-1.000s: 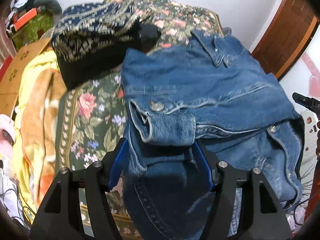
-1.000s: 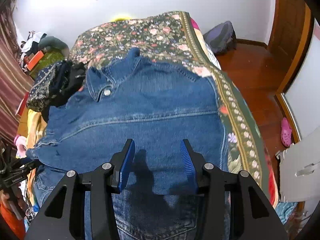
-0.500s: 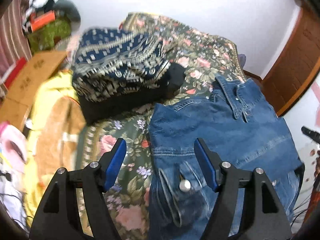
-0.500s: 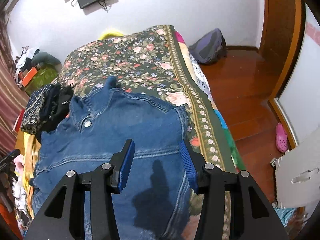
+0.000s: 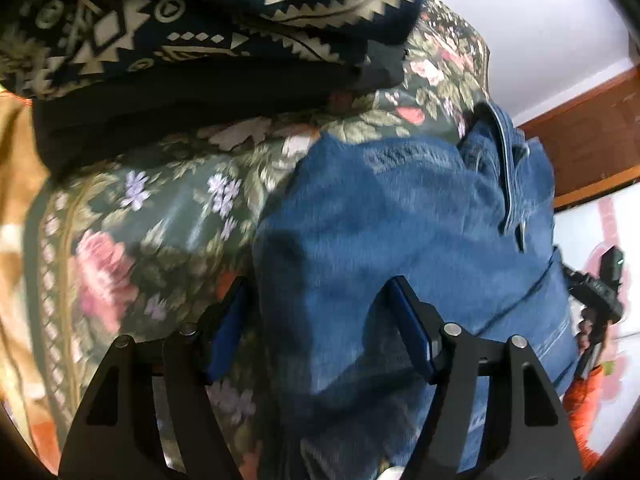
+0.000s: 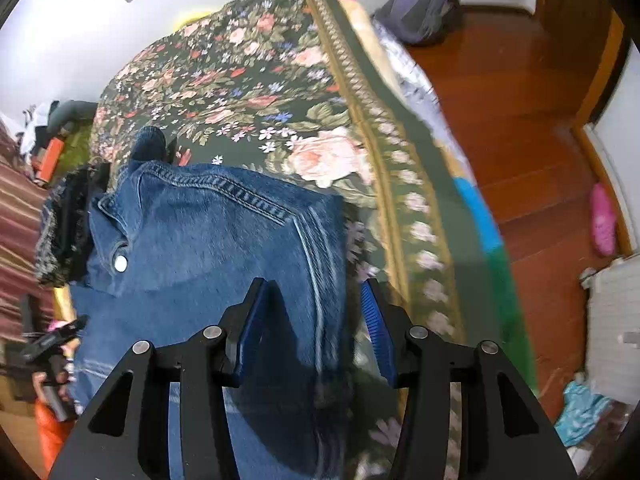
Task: Fold large clothes
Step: 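Grasp the jacket hem with the left gripper while the right gripper grasps the hem too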
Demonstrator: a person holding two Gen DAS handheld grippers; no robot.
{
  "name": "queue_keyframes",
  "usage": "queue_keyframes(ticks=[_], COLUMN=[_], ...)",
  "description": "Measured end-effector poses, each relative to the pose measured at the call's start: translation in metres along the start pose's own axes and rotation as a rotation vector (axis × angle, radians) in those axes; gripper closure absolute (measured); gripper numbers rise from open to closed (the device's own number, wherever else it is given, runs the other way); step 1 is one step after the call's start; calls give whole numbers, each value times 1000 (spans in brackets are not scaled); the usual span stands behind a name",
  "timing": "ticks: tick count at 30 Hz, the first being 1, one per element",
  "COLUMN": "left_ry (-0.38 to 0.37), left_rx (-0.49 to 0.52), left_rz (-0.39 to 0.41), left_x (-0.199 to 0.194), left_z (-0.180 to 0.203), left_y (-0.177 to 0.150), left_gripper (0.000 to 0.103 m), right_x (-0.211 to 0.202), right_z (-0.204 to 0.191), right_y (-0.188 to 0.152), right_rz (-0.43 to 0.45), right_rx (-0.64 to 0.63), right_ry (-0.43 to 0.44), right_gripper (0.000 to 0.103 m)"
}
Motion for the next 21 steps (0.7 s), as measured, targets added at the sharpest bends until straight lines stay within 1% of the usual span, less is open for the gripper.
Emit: queue_keyframes(ticks=[1, 3, 5, 6, 8, 9, 10, 11, 12, 14, 16, 17, 20, 21], left_ry=[-14, -43, -53, -53, -51, -50, -26, 17, 57, 121, 158, 157, 112, 93], left_rx=[-10, -12, 5, 17, 42, 50, 67, 90, 112, 175, 243, 267, 318, 334], left_rz=[1, 17, 42, 56, 76, 77, 86, 95, 104, 138, 195, 224, 291, 310], left_x=[2, 5, 5, 3, 0, -1, -5, -8, -12, -24, -44, -55, -92, -103], left_z=[-1, 0, 4, 7, 16, 20, 27, 34, 42, 63, 84, 95, 126, 136], left_y=[3, 7, 5, 4, 1, 0, -2, -4, -4, -7, -10, -10, -10, -10], left_gripper=[34, 34, 40, 47, 64, 77, 83, 87, 92, 95, 96, 96, 97, 97], right_x=[5, 9, 8, 7, 2, 0, -3, -6, -11, -29, -49, -62, -97, -104], right_z=[0, 0, -2, -3, -4, -5, -4, -4, -6, -15, -28, -35, -58, -64], right_y=[2, 5, 6, 5, 2, 0, 0, 0, 1, 2, 5, 6, 11, 13], right_rz=[-12, -9, 2, 6, 26, 32, 38, 48, 65, 119, 177, 209, 286, 298], right_rx=[8, 8, 20, 23, 22, 28, 38, 52, 61, 54, 26, 6, -48, -59], right_ry=[35, 51, 49, 47, 39, 27, 29, 35, 35, 18, 20, 26, 22, 29], right_gripper=[59, 56, 56, 57, 66, 78, 84, 86, 88, 89, 89, 90, 90, 90])
Point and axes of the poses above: each gripper's, at about its wrist camera, not at the fingertips, and x roughly the way its jaws point, z to its right, y to its top, the point moved 1 cm from there along x, roughly the way its jaws point, and after that the axes turned 10 degrees about -x, right-handed, at the moved point
